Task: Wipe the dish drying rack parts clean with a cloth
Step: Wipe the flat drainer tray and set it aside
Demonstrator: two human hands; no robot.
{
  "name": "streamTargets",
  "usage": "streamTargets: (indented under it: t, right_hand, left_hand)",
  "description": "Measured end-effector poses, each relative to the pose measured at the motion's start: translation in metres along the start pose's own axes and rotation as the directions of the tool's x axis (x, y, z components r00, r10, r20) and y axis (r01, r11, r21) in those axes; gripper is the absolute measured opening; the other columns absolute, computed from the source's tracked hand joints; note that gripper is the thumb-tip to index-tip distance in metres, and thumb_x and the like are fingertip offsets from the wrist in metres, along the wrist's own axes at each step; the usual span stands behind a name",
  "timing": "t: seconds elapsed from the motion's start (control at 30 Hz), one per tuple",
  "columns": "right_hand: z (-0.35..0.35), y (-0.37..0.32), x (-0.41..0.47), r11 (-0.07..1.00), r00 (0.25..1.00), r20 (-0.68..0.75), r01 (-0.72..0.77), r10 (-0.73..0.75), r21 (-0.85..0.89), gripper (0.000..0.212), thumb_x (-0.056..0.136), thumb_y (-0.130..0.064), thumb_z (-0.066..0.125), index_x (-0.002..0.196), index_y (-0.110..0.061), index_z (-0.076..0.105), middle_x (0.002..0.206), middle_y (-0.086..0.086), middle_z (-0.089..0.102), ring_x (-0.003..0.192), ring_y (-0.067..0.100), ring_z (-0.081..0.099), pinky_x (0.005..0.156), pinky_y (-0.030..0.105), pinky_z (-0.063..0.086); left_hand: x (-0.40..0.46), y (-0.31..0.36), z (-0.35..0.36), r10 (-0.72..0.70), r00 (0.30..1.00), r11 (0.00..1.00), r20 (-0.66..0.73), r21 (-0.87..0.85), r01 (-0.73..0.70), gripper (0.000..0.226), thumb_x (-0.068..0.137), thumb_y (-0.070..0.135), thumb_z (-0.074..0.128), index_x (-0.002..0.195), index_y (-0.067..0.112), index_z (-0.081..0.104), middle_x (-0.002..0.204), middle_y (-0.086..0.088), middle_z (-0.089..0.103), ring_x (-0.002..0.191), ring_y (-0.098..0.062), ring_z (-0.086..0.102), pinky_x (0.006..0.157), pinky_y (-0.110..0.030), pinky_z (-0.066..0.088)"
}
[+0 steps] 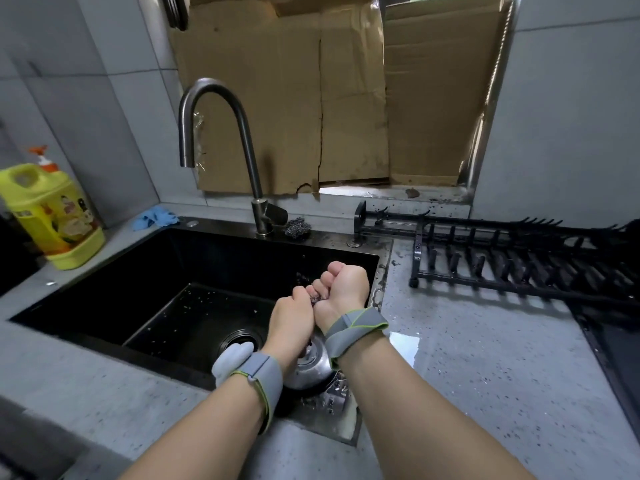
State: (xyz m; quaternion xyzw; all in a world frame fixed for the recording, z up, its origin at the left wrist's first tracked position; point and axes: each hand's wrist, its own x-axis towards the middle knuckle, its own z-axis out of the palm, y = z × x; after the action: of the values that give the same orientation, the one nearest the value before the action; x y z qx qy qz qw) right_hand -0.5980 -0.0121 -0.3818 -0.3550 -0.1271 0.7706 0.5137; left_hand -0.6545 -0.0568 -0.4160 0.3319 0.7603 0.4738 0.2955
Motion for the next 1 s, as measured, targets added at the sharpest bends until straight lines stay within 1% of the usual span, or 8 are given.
streamTargets:
  t: [0.1,0.37,0.47,0.57,0.67,0.83,0.93,1.0]
  right_hand:
    - [-0.003,0.002,0.003,0.999,0.998,0.047,0.04,-0.038,-0.032,0.025,0.069,0.002,0.023,0.058,-0.02,0.024,0.048,-0.002,0.014,0.038,0.014,0.009,0.04,0.02,0.014]
    - [-0.006,0.004,0.002,0.994,0.968,0.226,0.105,-0.107,0.018,0.023,0.063,0.006,0.022,0.056,-0.016,0.028,0.046,-0.001,0.017,0.037,0.013,0.014,0.044,0.021,0.017]
    - [-0.003,0.0,-0.002,0.998,0.966,0.248,0.07,-0.07,0.011,0.026,0.06,0.01,0.024,0.065,-0.008,0.041,0.047,0.005,0.035,0.044,0.018,0.034,0.051,0.026,0.033]
    - [-0.013,-0.01,-0.001,0.979,0.979,0.204,0.052,-0.011,-0.195,0.038,0.079,0.012,0.034,0.097,-0.005,0.063,0.091,0.017,0.067,0.085,0.03,0.061,0.083,0.043,0.049]
    - [-0.027,-0.025,-0.006,0.936,0.971,0.153,-0.127,0.186,-0.327,0.024,0.096,-0.022,0.052,0.119,-0.013,0.057,0.13,0.019,0.055,0.104,0.04,0.057,0.093,0.055,0.044]
    - [-0.019,-0.029,0.001,0.94,0.966,0.15,-0.156,0.209,-0.304,0.02,0.092,-0.029,0.065,0.09,-0.011,0.057,0.078,0.008,0.065,0.067,0.024,0.065,0.077,0.042,0.056]
    - [-0.009,-0.024,-0.002,0.974,0.992,0.06,-0.096,0.11,-0.205,0.005,0.089,-0.003,0.059,0.093,-0.003,0.062,0.079,0.012,0.063,0.074,0.025,0.06,0.085,0.039,0.055]
    - [-0.007,-0.022,-0.006,0.998,0.999,-0.005,-0.047,0.046,-0.032,0.02,0.094,0.008,0.042,0.09,-0.003,0.058,0.076,0.013,0.061,0.067,0.025,0.058,0.065,0.034,0.053]
  left_hand:
    - [-0.004,0.004,0.001,-0.174,0.981,0.976,0.081,-0.122,0.183,0.04,0.099,0.028,0.028,0.075,0.008,0.053,0.05,-0.007,0.044,0.032,-0.016,0.033,0.04,-0.02,0.025]
    - [-0.004,0.01,-0.006,-0.256,0.949,0.924,0.183,-0.244,0.296,0.036,0.098,0.033,0.034,0.067,0.016,0.041,0.046,0.0,0.031,0.033,-0.011,0.023,0.043,-0.015,0.019]
    - [0.008,0.012,-0.012,-0.107,0.993,0.986,0.057,-0.124,0.113,0.044,0.098,0.037,0.033,0.078,0.008,0.059,0.06,-0.011,0.057,0.05,-0.026,0.052,0.052,-0.029,0.04]
    - [0.014,0.023,-0.023,0.173,0.978,0.95,-0.117,0.281,-0.135,0.06,0.104,0.043,0.026,0.106,0.001,0.069,0.111,-0.025,0.067,0.106,-0.043,0.061,0.091,-0.044,0.047]
    - [0.015,0.033,-0.03,0.556,0.828,0.657,-0.073,0.649,-0.384,0.062,0.105,0.047,0.016,0.095,0.01,0.064,0.102,-0.019,0.066,0.1,-0.043,0.061,0.084,-0.045,0.046]
    - [0.007,0.013,-0.024,0.843,0.466,0.096,0.269,0.777,-0.622,0.042,0.104,0.04,0.031,0.081,0.016,0.057,0.079,-0.008,0.053,0.073,-0.034,0.05,0.063,-0.045,0.038]
    - [-0.003,0.009,-0.02,0.881,0.427,0.127,0.203,0.769,-0.626,0.038,0.104,0.036,0.034,0.084,0.014,0.059,0.08,-0.008,0.052,0.073,-0.033,0.048,0.063,-0.045,0.036]
    - [-0.008,0.009,-0.017,0.817,0.57,0.323,0.085,0.752,-0.575,0.039,0.104,0.036,0.032,0.081,0.014,0.054,0.078,-0.009,0.053,0.071,-0.035,0.05,0.062,-0.046,0.038]
